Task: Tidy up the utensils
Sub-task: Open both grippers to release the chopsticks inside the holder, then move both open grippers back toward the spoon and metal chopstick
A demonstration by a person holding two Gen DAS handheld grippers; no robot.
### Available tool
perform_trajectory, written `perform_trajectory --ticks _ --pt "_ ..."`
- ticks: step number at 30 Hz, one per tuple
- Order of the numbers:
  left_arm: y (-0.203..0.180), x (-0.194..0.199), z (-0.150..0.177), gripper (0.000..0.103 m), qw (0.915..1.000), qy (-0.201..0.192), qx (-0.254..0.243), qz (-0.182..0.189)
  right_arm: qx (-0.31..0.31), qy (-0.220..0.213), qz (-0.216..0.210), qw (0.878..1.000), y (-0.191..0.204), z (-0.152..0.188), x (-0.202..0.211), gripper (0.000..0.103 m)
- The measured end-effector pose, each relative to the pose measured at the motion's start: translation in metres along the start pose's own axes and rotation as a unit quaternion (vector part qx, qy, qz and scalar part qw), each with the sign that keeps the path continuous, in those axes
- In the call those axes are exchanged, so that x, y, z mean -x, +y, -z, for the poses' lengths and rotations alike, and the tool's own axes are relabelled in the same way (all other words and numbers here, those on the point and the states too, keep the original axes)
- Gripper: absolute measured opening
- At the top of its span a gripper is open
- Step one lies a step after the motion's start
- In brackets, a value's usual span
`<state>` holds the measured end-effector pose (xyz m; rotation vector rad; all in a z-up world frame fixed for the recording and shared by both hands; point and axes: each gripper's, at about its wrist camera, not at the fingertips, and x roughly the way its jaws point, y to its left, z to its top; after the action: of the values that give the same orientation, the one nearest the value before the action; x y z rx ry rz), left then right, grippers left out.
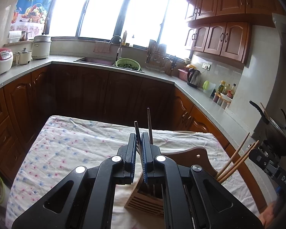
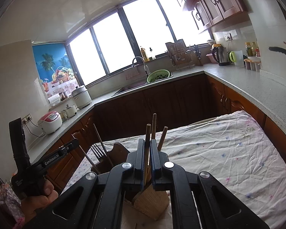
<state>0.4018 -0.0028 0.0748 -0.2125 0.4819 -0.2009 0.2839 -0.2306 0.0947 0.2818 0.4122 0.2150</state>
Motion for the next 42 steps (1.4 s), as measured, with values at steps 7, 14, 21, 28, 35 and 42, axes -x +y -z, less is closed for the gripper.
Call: perform_trajectory --ticks 7,14,21,28,35,42 --pt "0.003 0.004 0.001 0.021 0.9999 0.006 0.007 -0.009 -0.013 -0.003 -0.005 1.0 -0.004 0.0 0.006 0.028" --pt "0.012 0.023 0.012 0.075 0.9996 0.007 0.017 -0.022 -0.035 -0.014 -0.009 0.999 -0.011 0.003 0.02 0.078" --pt "0.023 0.055 0.037 0.092 0.9988 0.025 0.03 -0.028 -0.035 -0.008 -0.024 0.999 -0.011 0.017 0.039 0.087" --pt "0.025 0.088 0.073 0.092 0.9975 0.054 0.037 -0.025 -0.037 0.0 -0.022 0.999 -0.016 0.034 0.07 0.089" --pt "0.022 0.116 0.104 0.092 0.9959 0.081 0.035 -0.018 -0.03 0.011 -0.011 0.999 -0.021 0.052 0.106 0.089" --pt "0.017 0.135 0.125 0.092 0.9948 0.098 0.021 -0.021 -0.031 0.022 0.0 0.999 -0.03 0.074 0.137 0.089"
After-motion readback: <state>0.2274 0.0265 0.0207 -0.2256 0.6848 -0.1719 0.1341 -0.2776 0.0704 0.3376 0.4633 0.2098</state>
